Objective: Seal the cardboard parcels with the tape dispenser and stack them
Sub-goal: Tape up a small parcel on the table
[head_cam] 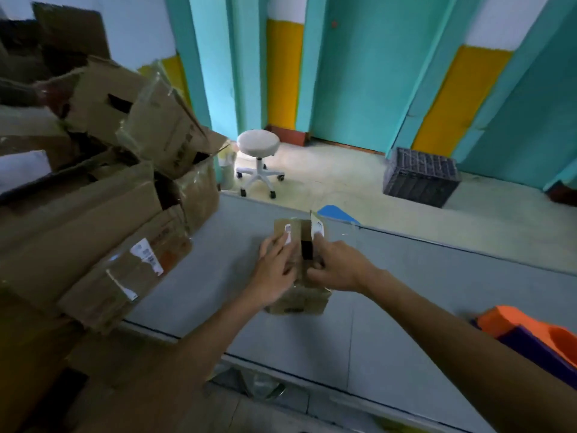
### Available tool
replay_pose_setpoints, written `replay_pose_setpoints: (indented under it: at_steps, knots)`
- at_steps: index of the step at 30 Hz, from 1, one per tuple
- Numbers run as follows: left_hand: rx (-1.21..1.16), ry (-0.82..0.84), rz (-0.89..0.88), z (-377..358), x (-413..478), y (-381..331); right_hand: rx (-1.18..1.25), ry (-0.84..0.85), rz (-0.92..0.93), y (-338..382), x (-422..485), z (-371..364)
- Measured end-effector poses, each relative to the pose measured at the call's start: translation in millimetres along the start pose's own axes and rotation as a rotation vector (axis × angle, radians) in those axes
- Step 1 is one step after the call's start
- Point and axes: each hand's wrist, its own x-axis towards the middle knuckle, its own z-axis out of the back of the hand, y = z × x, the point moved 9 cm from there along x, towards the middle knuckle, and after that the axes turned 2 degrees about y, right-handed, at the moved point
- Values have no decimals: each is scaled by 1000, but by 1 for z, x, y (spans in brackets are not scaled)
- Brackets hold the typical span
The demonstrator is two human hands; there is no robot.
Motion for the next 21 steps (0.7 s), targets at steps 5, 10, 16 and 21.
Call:
replay_pose_setpoints:
  at_steps: [5, 10, 16, 21]
  knots:
    - [-26, -190, -82, 5, 9, -35, 135, -62, -181, -40, -20, -5]
    - [162, -36, 152, -27, -10, -28, 500, -193, -165, -44, -34, -12]
    - [184, -39, 192, -34, -7, -32, 573, -319, -321, -120, -77, -9]
    - [109, -83, 47, -39, 3, -73, 335, -495, -478, -219, -153, 15]
